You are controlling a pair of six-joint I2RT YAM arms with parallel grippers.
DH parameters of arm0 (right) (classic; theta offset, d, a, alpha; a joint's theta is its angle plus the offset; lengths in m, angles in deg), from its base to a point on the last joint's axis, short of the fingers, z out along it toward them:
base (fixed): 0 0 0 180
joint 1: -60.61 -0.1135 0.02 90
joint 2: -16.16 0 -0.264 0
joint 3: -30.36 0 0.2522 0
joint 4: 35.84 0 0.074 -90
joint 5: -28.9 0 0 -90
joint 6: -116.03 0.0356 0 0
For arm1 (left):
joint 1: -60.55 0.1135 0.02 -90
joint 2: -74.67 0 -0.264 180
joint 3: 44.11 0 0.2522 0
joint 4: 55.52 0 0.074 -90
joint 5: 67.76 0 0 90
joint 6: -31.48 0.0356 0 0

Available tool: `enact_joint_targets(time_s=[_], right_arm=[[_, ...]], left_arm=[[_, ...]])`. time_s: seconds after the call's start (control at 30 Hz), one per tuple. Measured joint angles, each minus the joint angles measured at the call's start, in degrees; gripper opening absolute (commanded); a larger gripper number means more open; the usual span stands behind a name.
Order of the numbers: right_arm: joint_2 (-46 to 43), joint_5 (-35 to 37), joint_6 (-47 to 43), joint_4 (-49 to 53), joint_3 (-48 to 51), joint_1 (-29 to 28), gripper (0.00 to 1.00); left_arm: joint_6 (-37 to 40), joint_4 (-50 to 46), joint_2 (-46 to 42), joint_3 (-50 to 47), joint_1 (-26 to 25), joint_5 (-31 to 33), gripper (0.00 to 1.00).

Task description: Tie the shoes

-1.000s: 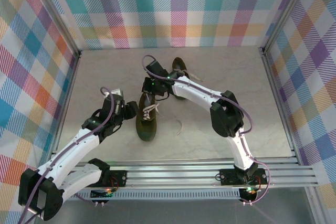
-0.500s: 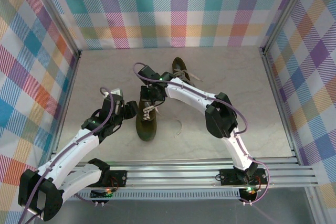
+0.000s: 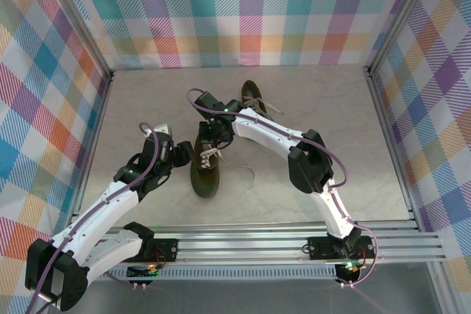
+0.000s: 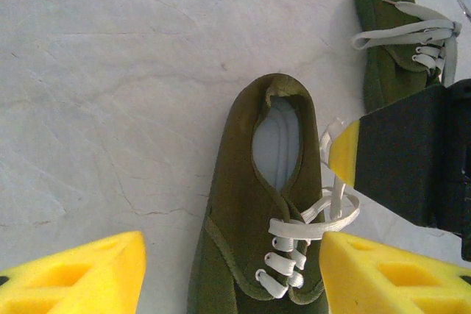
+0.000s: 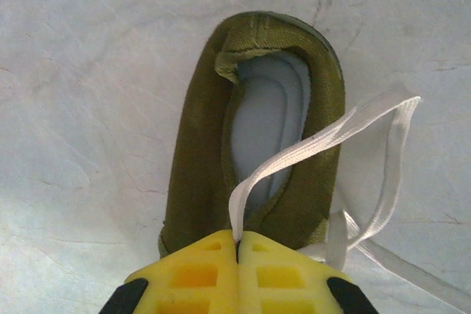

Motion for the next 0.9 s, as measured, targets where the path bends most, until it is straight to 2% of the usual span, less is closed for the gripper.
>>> enact_joint_targets(time_s=[0.2, 0.3, 0.63, 0.77, 0.9], right_arm=[[0.02, -0.59, -1.49, 3.69, 0.00, -0.07, 0.02], [0.11, -0.98, -1.70, 4.61, 0.00, -0.22, 0.13], [0.11, -1.66, -4.11, 3.69, 0.00, -0.31, 0.35], [-0.50, -1.40, -5.03, 1.86, 0.37, -0.33, 0.35], [-8.39, 1.16, -7.98, -4.44, 11.04, -0.33, 0.31]], left_arm=[[0.00, 0.00, 0.00, -0.02, -0.02, -0.44, 0.65], [0.00, 0.00, -0.09, -0.02, 0.00, -0.66, 0.68], [-0.02, -0.02, -0.48, -0.02, 0.00, -1.09, 0.70], [-0.02, -0.02, -0.48, -0.02, 0.00, -1.14, 0.71], [-0.28, 0.02, -0.57, -0.09, 0.00, -1.97, 0.75]])
